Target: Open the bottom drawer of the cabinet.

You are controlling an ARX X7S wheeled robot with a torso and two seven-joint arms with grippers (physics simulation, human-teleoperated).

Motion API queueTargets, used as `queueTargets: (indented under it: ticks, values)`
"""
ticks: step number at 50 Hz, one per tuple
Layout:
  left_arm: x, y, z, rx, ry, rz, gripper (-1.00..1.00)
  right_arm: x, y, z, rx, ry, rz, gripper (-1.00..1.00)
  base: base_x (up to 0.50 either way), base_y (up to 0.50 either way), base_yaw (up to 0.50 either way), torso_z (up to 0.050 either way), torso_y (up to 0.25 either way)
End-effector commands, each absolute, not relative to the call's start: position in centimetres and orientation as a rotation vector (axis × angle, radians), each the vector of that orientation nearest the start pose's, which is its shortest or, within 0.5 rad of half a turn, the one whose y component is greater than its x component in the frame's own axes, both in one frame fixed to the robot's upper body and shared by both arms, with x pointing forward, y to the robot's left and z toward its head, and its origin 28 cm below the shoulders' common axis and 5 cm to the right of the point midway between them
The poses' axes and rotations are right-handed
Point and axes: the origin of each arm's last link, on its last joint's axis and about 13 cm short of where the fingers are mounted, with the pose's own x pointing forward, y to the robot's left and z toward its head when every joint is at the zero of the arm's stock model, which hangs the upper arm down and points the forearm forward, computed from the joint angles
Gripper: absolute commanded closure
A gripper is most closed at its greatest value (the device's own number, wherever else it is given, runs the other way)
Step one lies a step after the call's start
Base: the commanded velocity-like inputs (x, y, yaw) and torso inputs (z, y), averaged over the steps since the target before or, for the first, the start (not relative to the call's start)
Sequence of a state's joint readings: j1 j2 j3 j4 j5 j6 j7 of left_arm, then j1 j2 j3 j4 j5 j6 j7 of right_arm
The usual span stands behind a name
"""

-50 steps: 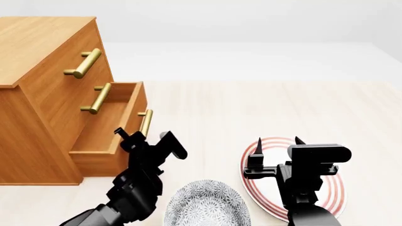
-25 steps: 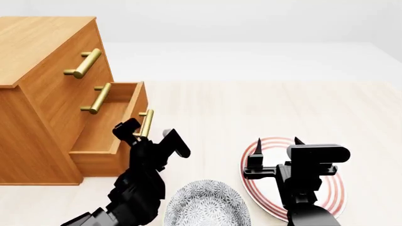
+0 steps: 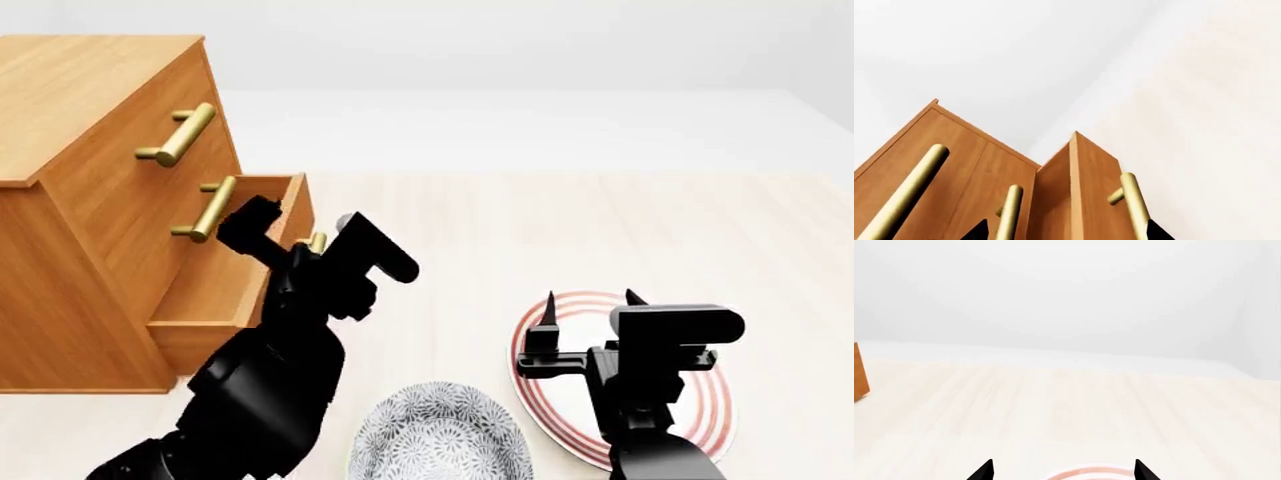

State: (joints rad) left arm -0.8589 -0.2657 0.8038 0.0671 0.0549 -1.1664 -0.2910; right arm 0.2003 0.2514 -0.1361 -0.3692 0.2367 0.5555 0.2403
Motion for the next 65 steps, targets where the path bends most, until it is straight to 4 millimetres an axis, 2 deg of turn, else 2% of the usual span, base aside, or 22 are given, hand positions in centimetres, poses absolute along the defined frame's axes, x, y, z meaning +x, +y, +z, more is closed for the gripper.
queueTargets:
  ticks: [1, 12, 15, 16, 17, 32, 45, 65]
  values:
    - [31.4, 18.8, 19.7, 0.537, 0.132, 0.041, -1.00, 23.9, -11.4, 9.7, -0.072, 0.018, -0.035, -1.00, 0.00, 0.00, 0.00, 0.000, 0.000]
    - [31.5, 19.1, 21.1, 0.288, 0.274, -0.024, -1.00, 24.0, -11.3, 9.7, -0.074, 0.018, -0.032, -1.00, 0.00, 0.00, 0.00, 0.000, 0.000]
    - [32.0, 19.2, 21.1, 0.266, 0.356, 0.058, -1.00, 24.0, -11.4, 9.6, -0.072, 0.019, -0.032, -1.00, 0.00, 0.00, 0.00, 0.000, 0.000]
    - [32.1, 19.2, 21.1, 0.237, 0.365, 0.028, -1.00, 24.0, -11.4, 9.6, -0.072, 0.020, -0.033, -1.00, 0.00, 0.00, 0.00, 0.000, 0.000]
    - [32.2, 19.3, 21.2, 0.249, 0.389, 0.071, -1.00, 24.0, -11.4, 9.6, -0.072, 0.020, -0.032, -1.00, 0.00, 0.00, 0.00, 0.000, 0.000]
    - [32.9, 19.8, 21.5, 0.210, 0.477, 0.082, -1.00, 24.0, -11.3, 9.6, -0.071, 0.023, -0.030, -1.00, 0.00, 0.00, 0.00, 0.000, 0.000]
    - [33.9, 20.4, 20.2, 0.212, 0.543, 0.102, -1.00, 24.0, -11.3, 9.7, -0.071, 0.023, -0.034, -1.00, 0.00, 0.00, 0.00, 0.000, 0.000]
    - [35.4, 21.2, 17.0, 0.205, 0.650, 0.122, -1.00, 24.1, -11.3, 9.5, -0.072, 0.027, -0.035, -1.00, 0.00, 0.00, 0.00, 0.000, 0.000]
